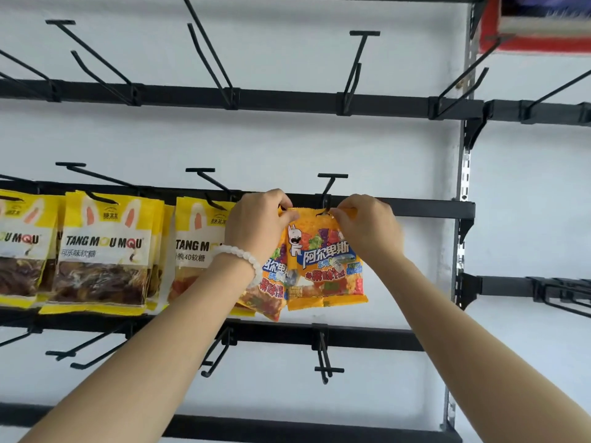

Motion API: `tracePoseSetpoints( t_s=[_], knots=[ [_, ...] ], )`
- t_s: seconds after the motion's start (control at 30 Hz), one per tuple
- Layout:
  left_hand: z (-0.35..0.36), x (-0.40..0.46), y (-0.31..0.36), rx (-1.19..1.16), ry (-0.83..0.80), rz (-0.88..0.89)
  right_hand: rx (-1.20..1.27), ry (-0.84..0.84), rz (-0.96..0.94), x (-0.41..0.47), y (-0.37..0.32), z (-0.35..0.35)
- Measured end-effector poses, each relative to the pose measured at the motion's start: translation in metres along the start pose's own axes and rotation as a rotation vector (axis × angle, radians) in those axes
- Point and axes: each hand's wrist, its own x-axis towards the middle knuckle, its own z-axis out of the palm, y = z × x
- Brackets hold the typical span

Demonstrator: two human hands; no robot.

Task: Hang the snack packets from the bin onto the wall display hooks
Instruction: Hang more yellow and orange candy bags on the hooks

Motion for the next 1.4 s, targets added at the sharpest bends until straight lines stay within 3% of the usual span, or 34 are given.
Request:
tracePoseSetpoints(
  t_s=[0.6, 0.97, 1.17, 1.27, 1.4],
  knots=[
    [0.001, -0.007, -0.003, 0.086, -0.072, 0.001, -0.005, -0.025, 0.043, -0.005, 0.018, 0.009],
    [-0.059, -0.044, -0.010, 0.208, -0.346, -0.012, -0.097, -0.074, 0.073, -0.050, 0.013, 0.003],
    [-0.081, -0.046, -0.013, 0.266, -0.583, -0.004, -0.189, -0.104, 0.039, -0.067, 0.005, -0.011],
    [-0.088, -0.047, -0.009, 0.305, -0.629, 0.014, -0.212, -0.160, 0.004, -0.074, 0.000, -0.018],
    [-0.092, -0.052, 0.000, 0.351, -0.546, 0.110, -0.036, -0.345, -0.073, -0.087, -0.011, -0.028]
  ],
)
